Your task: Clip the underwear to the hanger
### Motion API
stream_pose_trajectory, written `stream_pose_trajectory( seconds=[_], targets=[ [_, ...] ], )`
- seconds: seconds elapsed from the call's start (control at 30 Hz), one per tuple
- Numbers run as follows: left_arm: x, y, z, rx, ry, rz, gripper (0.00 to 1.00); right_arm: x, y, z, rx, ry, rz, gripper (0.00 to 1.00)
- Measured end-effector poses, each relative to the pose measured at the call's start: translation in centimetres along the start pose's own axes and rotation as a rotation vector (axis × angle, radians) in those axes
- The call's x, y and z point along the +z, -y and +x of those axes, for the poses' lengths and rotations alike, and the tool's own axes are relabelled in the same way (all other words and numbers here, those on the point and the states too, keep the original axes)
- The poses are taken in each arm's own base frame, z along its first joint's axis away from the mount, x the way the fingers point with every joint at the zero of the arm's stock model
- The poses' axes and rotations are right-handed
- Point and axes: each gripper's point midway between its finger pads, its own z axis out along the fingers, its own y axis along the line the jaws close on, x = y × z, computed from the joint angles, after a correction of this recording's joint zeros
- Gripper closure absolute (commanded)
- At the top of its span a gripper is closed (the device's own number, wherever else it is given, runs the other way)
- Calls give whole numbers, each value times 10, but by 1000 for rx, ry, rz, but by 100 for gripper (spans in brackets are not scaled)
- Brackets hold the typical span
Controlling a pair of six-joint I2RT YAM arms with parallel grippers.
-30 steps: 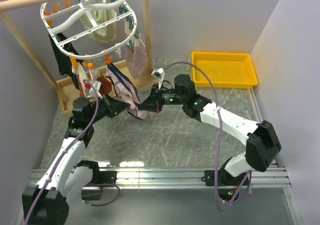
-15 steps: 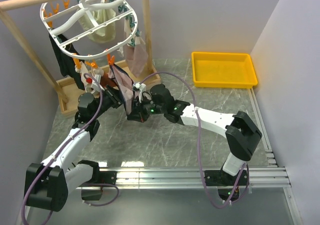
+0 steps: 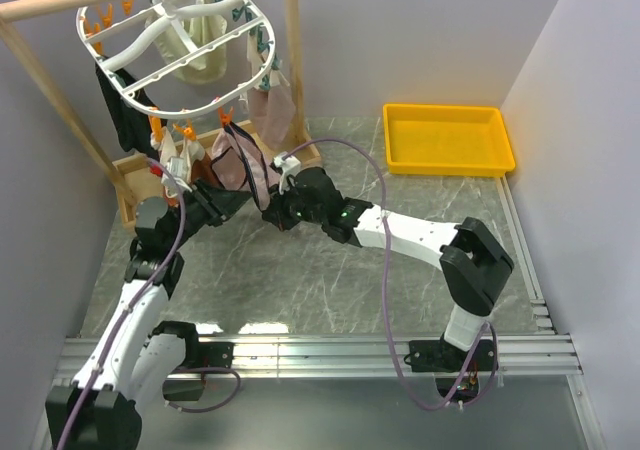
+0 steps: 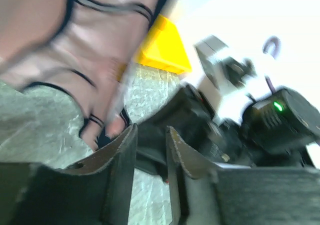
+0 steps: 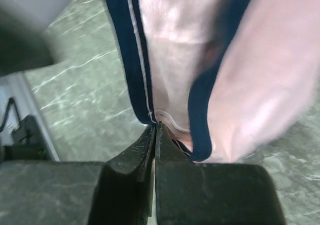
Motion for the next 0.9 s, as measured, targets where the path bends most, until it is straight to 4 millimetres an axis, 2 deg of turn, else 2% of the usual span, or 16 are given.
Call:
stream_pose_trajectory(
  seconds=[0.17, 0.27, 0.3, 0.37, 0.43, 0.5, 0.57, 0.7, 0.9],
  targets=[
    [-25, 13, 9, 95, -17, 18, 60, 13, 12, 6, 10, -10, 51, 100],
    [-40, 18, 16, 151, -29, 23, 58, 19, 15, 8, 18, -16, 59, 86],
    [-44, 18, 19, 168, -34, 21, 57, 21, 15, 8, 22, -16, 59, 75],
    [-51, 18, 23, 203, -40, 17, 56, 24, 14, 7, 30, -16, 55, 72],
    [-55, 18, 25, 241, -42, 17, 54, 27, 14, 7, 34, -18, 50, 64],
    [-57, 17, 26, 272, -46, 13, 52, 29, 13, 8, 38, -21, 47, 57],
    [-56, 15, 25, 307, -53, 7, 52, 29, 12, 7, 38, -21, 42, 57],
    [-51, 23, 13, 379, -58, 11, 48, 28, 11, 1, 38, -11, 30, 53],
    [-42, 37, -7, 496, -61, 40, 46, 26, 15, -1, 27, -12, 34, 40]
  ],
)
